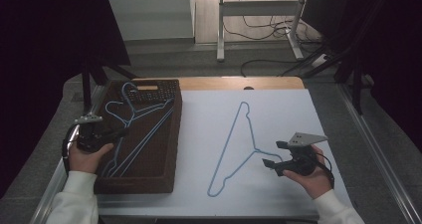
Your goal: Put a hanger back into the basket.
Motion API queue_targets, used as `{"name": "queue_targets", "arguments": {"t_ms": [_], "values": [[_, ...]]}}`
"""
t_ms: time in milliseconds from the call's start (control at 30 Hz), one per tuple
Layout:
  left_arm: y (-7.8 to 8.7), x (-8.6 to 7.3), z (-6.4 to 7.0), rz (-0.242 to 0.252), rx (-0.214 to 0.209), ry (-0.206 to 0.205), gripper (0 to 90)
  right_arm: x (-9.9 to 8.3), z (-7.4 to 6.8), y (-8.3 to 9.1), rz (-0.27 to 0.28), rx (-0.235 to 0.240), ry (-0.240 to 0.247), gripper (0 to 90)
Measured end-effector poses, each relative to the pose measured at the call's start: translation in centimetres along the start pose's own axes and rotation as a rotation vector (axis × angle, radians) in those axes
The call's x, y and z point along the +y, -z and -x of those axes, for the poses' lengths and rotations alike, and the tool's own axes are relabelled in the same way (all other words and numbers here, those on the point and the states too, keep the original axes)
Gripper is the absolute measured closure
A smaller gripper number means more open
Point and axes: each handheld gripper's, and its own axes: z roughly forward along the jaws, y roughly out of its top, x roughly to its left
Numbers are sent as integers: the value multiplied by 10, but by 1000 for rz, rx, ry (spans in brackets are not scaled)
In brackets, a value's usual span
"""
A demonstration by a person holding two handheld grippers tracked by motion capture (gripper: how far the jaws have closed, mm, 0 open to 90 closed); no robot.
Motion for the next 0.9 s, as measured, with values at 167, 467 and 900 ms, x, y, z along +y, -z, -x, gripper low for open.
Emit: {"name": "queue_targets", "arguments": {"t_ms": [167,467,900], "values": [[5,5,6,9,-10,-25,350,0,0,0,-3,-1,1,155],[11,20,53,21,-180,-161,233,0,0,-1,-5,-1,-1,153],[-2,20,99,0,-293,-230,216,0,0,0,-3,0,0,154]]}}
